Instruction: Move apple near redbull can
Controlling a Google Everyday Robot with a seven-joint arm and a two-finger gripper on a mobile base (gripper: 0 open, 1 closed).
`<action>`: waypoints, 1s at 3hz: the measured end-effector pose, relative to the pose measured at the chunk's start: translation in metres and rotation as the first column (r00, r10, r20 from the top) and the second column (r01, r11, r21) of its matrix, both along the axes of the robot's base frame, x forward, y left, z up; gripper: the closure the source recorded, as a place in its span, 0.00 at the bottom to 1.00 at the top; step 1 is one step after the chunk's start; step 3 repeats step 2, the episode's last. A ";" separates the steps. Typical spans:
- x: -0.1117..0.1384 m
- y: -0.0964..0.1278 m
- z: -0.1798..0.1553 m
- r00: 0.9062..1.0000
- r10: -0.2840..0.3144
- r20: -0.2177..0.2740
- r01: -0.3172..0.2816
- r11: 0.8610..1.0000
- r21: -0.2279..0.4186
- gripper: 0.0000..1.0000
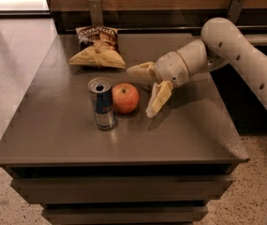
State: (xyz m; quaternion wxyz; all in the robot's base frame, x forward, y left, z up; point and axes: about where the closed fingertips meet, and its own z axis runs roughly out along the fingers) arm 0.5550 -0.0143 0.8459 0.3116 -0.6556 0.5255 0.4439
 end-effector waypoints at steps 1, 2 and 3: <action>0.016 -0.022 0.007 0.998 -0.054 0.042 0.056 0.998 -0.037 0.00; 0.029 -0.040 0.013 0.994 -0.095 0.062 0.099 0.993 -0.065 0.00; 0.029 -0.040 0.013 0.994 -0.095 0.062 0.099 0.993 -0.065 0.00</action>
Offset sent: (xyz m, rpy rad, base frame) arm 0.0435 -0.0722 0.0212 -0.1122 -0.0824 -0.1538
